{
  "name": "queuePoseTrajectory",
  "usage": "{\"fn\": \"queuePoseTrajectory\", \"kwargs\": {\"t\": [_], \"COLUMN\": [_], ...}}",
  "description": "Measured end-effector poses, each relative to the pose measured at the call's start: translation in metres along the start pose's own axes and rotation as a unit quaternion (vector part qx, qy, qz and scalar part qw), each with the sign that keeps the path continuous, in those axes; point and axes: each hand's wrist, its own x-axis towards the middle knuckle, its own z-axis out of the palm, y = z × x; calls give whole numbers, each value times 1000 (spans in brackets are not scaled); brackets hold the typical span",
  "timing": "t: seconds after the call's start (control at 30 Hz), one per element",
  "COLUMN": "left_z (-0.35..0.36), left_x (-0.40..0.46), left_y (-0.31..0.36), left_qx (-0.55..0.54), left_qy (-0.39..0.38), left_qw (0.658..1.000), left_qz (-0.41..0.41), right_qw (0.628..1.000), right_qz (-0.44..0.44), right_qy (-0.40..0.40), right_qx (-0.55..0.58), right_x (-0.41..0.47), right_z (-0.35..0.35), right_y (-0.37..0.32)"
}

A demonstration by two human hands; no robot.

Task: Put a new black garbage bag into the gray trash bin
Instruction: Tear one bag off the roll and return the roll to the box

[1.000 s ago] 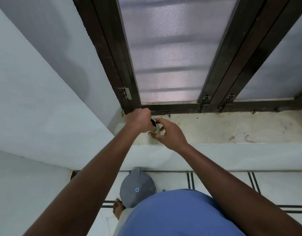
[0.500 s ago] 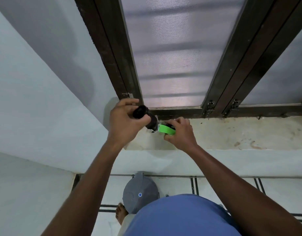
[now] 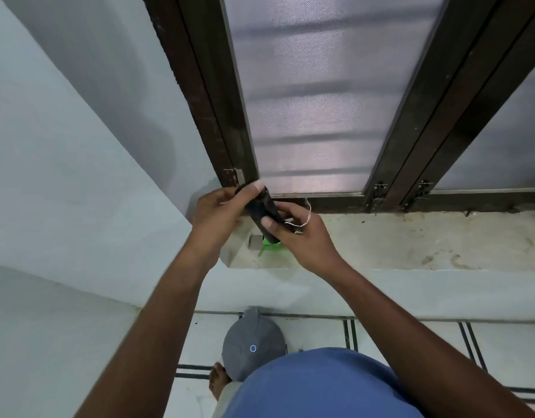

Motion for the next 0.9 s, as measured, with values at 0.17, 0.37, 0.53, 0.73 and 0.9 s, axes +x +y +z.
{"fn": "queuePoseTrajectory", "kwargs": {"t": [0.17,0.37,0.53,0.73,0.9], "left_z": [16,20,15,9,13], "left_x": [-9,-11,-8,-18,-27], "left_y": [-10,-29,-53,-61,-53], "left_qx": [-147,-290,-205,-100,-100], "left_qy": [-148,-175,-169,-108,-143], "left_qw": [973,925,945,983,982], "left_qz": [-97,-171,-191,-114,-68], "right_qw": [989,947,907,965,979], "right_qz": [92,197,275,133,2], "right_qy": [70,132,157,199,22], "right_qx": [95,216,277,-104,-205], "right_x": [-12,-15,-22,-47,-31], "right_z": [2,-9,-20,-19,-17], "right_y": [-21,-14,0,-12,-44]}}
